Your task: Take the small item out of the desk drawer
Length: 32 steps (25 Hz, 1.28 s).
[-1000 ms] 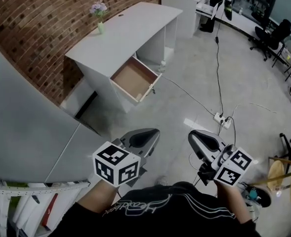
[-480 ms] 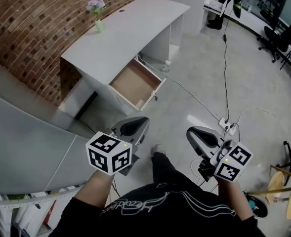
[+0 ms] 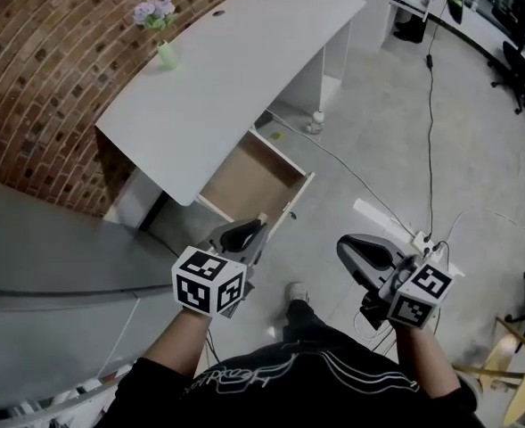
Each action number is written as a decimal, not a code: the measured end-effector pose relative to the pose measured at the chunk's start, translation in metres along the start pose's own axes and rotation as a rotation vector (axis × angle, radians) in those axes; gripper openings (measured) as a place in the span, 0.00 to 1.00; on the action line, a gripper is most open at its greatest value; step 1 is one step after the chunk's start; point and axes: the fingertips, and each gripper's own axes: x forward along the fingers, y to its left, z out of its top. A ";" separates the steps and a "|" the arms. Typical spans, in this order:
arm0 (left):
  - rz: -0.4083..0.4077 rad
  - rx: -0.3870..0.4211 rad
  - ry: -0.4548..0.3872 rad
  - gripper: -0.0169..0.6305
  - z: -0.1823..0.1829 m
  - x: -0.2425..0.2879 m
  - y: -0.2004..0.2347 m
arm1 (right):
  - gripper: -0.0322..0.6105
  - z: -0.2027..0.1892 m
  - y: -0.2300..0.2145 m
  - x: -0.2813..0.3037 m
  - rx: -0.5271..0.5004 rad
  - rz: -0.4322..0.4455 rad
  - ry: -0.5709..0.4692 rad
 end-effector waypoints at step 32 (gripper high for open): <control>-0.152 0.438 0.971 0.40 -0.270 0.285 0.233 | 0.13 -0.111 -0.174 0.131 0.287 -0.016 0.152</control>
